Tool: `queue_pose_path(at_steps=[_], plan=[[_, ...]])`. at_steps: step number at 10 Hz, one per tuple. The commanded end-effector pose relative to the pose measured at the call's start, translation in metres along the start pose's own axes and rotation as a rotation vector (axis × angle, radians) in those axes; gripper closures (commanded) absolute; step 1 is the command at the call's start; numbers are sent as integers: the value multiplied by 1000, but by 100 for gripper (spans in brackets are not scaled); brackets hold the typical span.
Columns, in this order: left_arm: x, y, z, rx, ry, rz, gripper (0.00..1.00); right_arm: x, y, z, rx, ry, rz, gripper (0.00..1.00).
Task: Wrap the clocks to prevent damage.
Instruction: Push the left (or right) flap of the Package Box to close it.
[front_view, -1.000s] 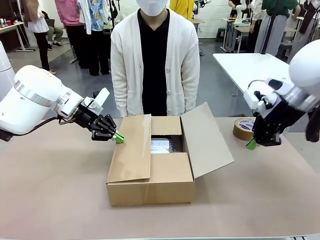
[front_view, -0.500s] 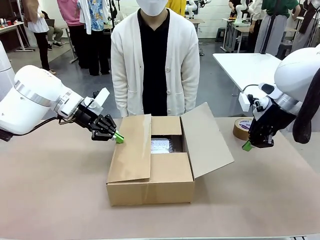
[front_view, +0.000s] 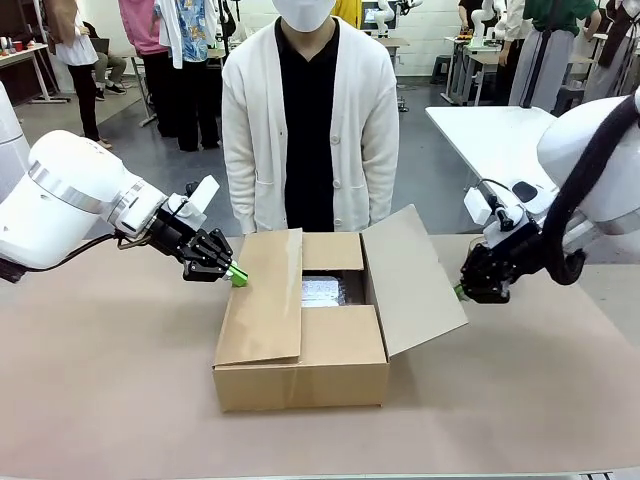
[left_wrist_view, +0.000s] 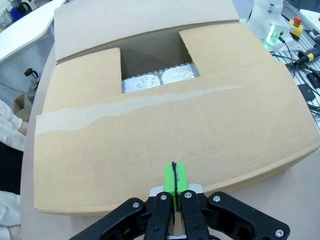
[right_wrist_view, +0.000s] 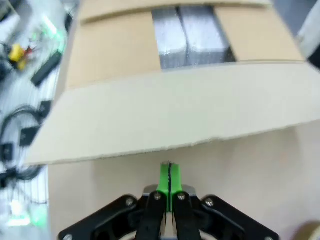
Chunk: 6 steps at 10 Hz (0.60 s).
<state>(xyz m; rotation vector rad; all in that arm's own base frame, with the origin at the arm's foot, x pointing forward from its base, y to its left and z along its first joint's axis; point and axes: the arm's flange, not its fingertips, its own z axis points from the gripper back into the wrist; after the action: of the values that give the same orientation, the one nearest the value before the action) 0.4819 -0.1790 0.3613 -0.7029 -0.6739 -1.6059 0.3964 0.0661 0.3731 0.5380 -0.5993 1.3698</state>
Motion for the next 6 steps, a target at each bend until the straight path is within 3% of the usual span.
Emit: queue_pose_path(at_steps=[1, 3, 5, 6], plan=[[-3, 0, -5, -5, 6, -10, 100, -13, -13, -17, 2, -171, 8, 99], [-3, 0, -5, -5, 6, -10, 100, -19, -15, -18, 52, -303, 9, 99], [-3, 0, -5, -5, 6, -10, 100, -19, -15, -18, 100, -351, 45, 99], [-3, 0, -5, -5, 6, -10, 100, -17, -11, -19, 191, -388, 78, 99]])
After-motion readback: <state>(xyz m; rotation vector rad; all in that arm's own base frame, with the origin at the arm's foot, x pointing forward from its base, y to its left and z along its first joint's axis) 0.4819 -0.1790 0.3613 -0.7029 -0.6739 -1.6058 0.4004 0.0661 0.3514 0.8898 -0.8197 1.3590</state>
